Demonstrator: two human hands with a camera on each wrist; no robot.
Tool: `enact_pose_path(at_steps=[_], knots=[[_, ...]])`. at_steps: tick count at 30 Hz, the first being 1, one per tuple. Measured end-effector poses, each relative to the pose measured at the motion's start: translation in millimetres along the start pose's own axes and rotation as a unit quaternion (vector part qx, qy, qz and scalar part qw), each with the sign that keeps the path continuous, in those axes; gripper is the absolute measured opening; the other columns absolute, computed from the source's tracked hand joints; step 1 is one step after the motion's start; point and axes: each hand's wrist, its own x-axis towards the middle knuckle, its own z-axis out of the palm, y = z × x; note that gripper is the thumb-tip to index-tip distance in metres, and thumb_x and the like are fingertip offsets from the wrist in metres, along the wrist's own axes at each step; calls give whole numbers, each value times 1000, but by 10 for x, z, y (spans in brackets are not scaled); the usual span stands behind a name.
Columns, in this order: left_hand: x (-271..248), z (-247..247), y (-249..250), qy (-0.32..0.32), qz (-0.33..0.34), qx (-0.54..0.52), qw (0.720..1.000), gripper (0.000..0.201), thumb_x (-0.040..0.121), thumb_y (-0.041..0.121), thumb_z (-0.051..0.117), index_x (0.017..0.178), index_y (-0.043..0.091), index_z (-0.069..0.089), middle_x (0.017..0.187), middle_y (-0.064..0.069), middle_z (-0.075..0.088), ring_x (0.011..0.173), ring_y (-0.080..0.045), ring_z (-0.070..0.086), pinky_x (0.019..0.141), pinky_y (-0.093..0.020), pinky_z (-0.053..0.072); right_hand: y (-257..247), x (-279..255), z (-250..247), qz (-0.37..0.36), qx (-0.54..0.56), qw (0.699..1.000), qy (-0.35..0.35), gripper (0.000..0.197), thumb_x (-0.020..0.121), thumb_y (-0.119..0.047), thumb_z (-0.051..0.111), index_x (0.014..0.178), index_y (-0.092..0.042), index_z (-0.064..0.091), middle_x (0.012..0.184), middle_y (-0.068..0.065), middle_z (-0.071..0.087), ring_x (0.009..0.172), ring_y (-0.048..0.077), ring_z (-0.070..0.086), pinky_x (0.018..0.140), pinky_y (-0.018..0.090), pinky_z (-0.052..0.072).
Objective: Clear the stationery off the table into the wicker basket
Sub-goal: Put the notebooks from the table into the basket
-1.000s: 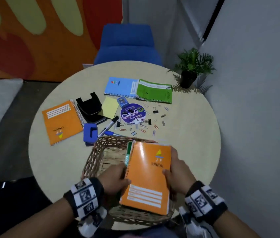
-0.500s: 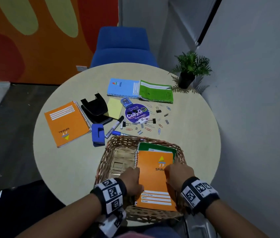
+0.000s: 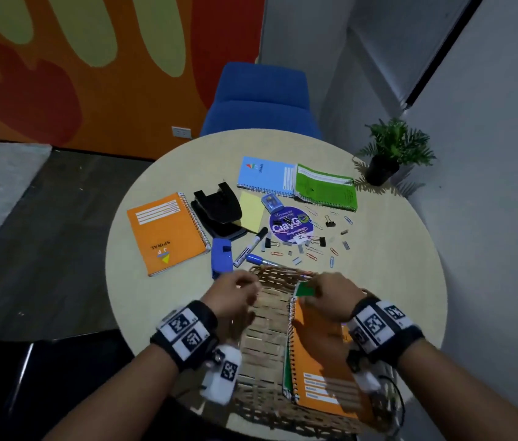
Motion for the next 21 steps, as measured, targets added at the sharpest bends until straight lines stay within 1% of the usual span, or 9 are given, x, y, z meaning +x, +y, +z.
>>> enact_pose_path(at_steps=[2, 5, 7, 9, 11, 13, 16, 18, 21], knots=[[86, -423, 12, 96, -3, -81, 992, 9, 94, 16, 55, 92, 12, 62, 97, -8, 65, 87, -22, 65, 70, -33, 53, -407, 159, -157, -48, 114, 992, 24, 37, 88, -33, 62, 120, -13, 63, 114, 9, 68, 101, 22, 63, 86, 30, 48], [265, -1018, -195, 224, -12, -98, 970, 9, 93, 18, 56, 90, 12, 61, 101, -11, 63, 90, -27, 61, 63, -30, 46, -1034, 551, -118, -68, 262, 963, -6, 40, 87, -29, 63, 124, -13, 59, 115, 8, 67, 103, 22, 64, 96, 37, 49], [438, -1345, -413, 287, -50, -93, 952, 14, 91, 23, 59, 99, 13, 62, 119, -13, 60, 101, -32, 60, 71, -35, 47, -1444, 841, 16, -38, 386, 920, -65, 38, 88, -23, 63, 124, -10, 58, 102, 7, 65, 89, 21, 63, 94, 44, 52], [602, -1571, -594, 347, -114, -23, 931, 43, 85, 33, 65, 120, 12, 54, 136, -17, 46, 117, -38, 52, 91, -41, 47, -1841, 1064, 103, 7, 470, 877, -102, 43, 89, -17, 62, 129, -6, 52, 98, 11, 61, 81, 22, 61, 85, 44, 53], [699, -1676, -693, 378, -162, 94, 907, 74, 73, 47, 72, 132, 14, 42, 141, -19, 34, 127, -39, 40, 104, -51, 39, -2138, 1264, 162, 14, 425, 900, -94, 54, 92, -20, 59, 140, -4, 39, 125, 19, 57, 108, 31, 59, 91, 43, 48], [721, -1696, -792, 373, -182, 188, 890, 99, 60, 61, 76, 136, 14, 34, 140, -18, 30, 128, -37, 31, 104, -53, 32, -2318, 1408, 183, 25, 356, 932, -67, 58, 94, -24, 55, 144, -4, 32, 146, 16, 43, 129, 32, 47, 98, 37, 42], [674, -1761, -932, 370, -181, 221, 884, 117, 49, 69, 77, 139, 16, 24, 140, -17, 26, 127, -35, 28, 103, -53, 29, -2381, 1555, 209, 42, 328, 943, -35, 53, 91, -22, 55, 137, -1, 39, 142, 18, 46, 126, 33, 49, 99, 37, 44], [609, -1838, -997, 368, -187, 209, 887, 119, 50, 62, 81, 141, 14, 21, 143, -19, 23, 130, -37, 26, 104, -53, 29, -2375, 1603, 278, 43, 327, 944, -26, 49, 89, -21, 57, 132, -1, 44, 135, 18, 52, 122, 33, 52, 94, 33, 45], [443, -1899, -1058, 346, -180, 93, 916, 107, 65, 32, 85, 145, 9, 17, 150, -20, 22, 136, -37, 29, 107, -50, 32, -2388, 1600, 434, 48, 314, 948, -38, 46, 86, -25, 61, 124, -1, 51, 127, 18, 57, 115, 34, 57, 90, 34, 48]])
